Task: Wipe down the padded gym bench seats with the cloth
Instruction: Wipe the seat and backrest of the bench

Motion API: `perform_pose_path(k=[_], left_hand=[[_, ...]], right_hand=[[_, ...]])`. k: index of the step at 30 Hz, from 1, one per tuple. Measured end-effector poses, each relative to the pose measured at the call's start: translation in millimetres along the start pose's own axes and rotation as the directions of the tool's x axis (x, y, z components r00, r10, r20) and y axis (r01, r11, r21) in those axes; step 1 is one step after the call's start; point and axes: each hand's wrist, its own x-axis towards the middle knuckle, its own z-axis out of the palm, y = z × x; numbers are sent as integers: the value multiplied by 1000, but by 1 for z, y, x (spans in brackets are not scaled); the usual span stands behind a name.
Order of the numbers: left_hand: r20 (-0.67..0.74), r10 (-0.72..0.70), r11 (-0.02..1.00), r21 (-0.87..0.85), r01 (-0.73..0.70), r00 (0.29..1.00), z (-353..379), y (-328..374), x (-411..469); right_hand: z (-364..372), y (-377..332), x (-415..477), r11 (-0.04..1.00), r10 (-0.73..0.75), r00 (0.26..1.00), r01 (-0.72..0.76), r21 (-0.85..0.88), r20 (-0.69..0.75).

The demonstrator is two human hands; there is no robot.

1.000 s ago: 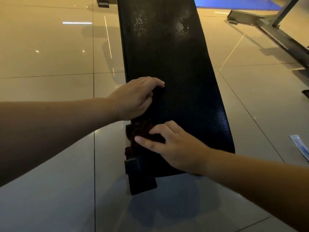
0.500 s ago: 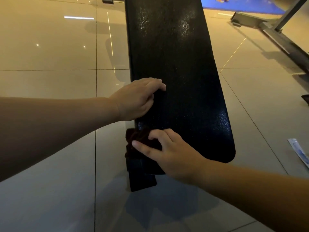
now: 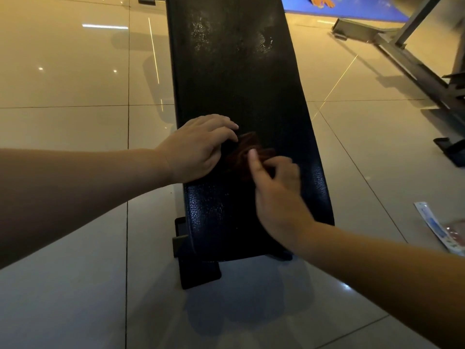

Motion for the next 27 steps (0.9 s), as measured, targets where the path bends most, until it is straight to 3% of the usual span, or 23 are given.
perform_pose_path(k=[3, 6, 8, 10, 12, 15, 18, 20, 21, 23, 25, 27], left_hand=[[4, -9, 1000, -2, 9, 1000, 2, 4, 3], [3, -6, 1000, -14, 6, 1000, 2, 3, 4], [2, -3, 1000, -17, 3, 1000, 1, 2, 3], [-5, 2, 1000, -16, -2, 1000, 1, 2, 2], [-15, -11, 1000, -29, 11, 1000, 2, 4, 1], [-12, -29, 999, -29, 28, 1000, 3, 9, 3], [-14, -2, 1000, -14, 1, 1000, 5, 11, 4], [-11, 13, 1000, -13, -13, 1000, 6, 8, 4], [-6, 15, 1000, -14, -15, 1000, 6, 8, 4], [2, 10, 1000, -15, -10, 1000, 6, 7, 3], [-6, 11, 1000, -16, -11, 1000, 6, 8, 2], [-9, 8, 1000, -9, -8, 1000, 7, 9, 0]], right_hand=[[3, -16, -15, 973, -230, 967, 228, 32, 109], [-11, 4, -16, 895, -441, 872, 446, 29, 214], [-17, 23, -7, 909, -412, 897, 417, 4, 158], [-16, 24, 3, 982, -190, 980, 189, 14, 60], [-3, 2, 2, 996, -84, 996, 84, 12, 25], [6, -19, -18, 956, -294, 952, 292, 28, 85], [-16, 5, -29, 850, -515, 811, 526, 38, 277], [-23, 28, -31, 806, -565, 782, 591, -23, 264], [-24, 37, -29, 833, -530, 822, 551, -52, 209], [-20, 38, -20, 942, -321, 944, 327, -76, 80], [-8, 14, -11, 990, -108, 994, 110, -89, 23], [3, -12, -14, 980, -169, 986, 168, -105, -4]])
